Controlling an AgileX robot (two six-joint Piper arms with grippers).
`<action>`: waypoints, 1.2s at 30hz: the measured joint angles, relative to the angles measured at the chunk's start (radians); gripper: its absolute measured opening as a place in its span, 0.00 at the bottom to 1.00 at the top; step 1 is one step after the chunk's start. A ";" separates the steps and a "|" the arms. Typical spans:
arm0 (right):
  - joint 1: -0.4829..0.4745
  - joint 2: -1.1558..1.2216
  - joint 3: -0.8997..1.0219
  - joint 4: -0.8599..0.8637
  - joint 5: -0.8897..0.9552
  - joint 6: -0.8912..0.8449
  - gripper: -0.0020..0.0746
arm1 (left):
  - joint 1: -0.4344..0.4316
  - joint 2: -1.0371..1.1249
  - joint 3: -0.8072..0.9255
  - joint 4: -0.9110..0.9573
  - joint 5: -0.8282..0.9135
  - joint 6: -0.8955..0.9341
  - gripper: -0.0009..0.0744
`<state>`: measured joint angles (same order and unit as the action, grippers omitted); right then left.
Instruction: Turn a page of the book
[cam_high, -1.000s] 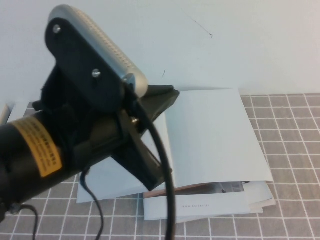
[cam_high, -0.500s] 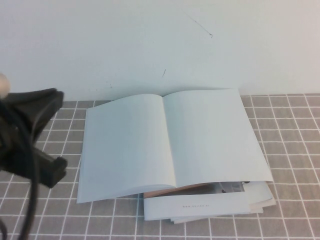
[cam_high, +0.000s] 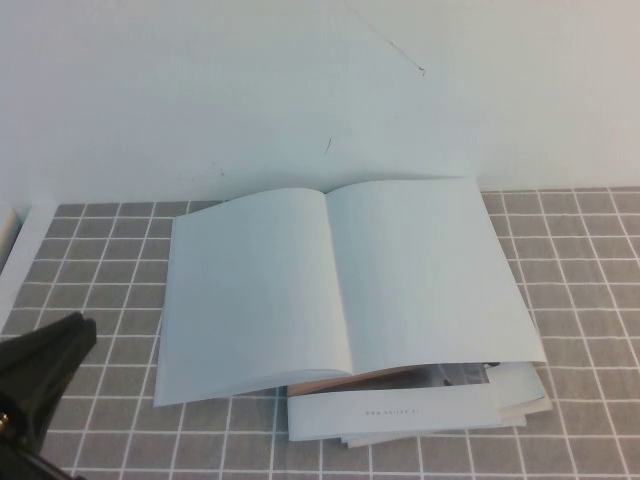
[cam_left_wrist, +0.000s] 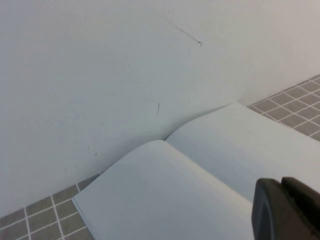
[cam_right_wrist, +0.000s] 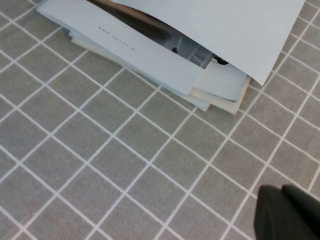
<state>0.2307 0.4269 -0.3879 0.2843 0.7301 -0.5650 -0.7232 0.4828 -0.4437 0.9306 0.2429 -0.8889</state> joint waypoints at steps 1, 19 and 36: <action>0.000 0.000 0.000 0.000 0.000 0.000 0.02 | 0.000 0.000 0.009 0.009 0.000 -0.007 0.01; 0.000 0.000 0.000 0.002 0.004 -0.002 0.02 | 0.000 0.000 0.017 0.024 -0.004 -0.020 0.01; 0.000 0.000 0.000 0.002 0.006 -0.002 0.02 | 0.169 -0.142 0.021 -0.463 0.190 0.435 0.01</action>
<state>0.2307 0.4269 -0.3879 0.2860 0.7361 -0.5672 -0.5542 0.3409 -0.4225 0.4679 0.4330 -0.4542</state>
